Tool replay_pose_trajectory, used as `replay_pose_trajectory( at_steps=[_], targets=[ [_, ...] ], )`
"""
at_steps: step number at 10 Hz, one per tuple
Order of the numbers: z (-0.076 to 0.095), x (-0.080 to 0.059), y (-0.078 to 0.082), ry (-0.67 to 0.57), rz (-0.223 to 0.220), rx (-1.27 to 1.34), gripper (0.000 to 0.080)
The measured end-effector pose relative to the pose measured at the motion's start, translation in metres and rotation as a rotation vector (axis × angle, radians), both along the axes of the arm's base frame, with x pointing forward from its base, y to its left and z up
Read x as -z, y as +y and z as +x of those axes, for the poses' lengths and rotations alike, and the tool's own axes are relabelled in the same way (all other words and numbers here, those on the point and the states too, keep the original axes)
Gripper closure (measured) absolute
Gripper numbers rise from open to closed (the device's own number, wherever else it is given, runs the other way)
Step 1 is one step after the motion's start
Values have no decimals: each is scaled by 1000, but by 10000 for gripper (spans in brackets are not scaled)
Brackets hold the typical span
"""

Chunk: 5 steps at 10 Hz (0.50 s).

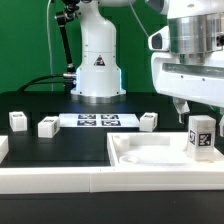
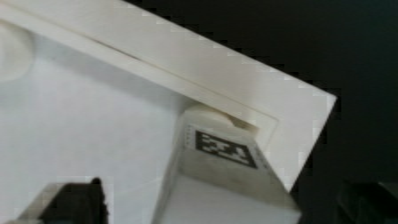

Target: Assemble square table

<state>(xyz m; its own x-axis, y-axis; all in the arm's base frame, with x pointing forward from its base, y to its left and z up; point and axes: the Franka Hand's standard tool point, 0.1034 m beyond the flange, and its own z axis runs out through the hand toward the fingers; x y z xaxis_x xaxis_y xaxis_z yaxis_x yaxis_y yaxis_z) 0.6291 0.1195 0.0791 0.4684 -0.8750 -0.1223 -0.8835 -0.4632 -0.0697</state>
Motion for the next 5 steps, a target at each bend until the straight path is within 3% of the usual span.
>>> replay_pose_trajectory(
  at_steps=[5],
  targets=[
    [-2, 1, -1, -49, -14, -447, 150]
  ],
)
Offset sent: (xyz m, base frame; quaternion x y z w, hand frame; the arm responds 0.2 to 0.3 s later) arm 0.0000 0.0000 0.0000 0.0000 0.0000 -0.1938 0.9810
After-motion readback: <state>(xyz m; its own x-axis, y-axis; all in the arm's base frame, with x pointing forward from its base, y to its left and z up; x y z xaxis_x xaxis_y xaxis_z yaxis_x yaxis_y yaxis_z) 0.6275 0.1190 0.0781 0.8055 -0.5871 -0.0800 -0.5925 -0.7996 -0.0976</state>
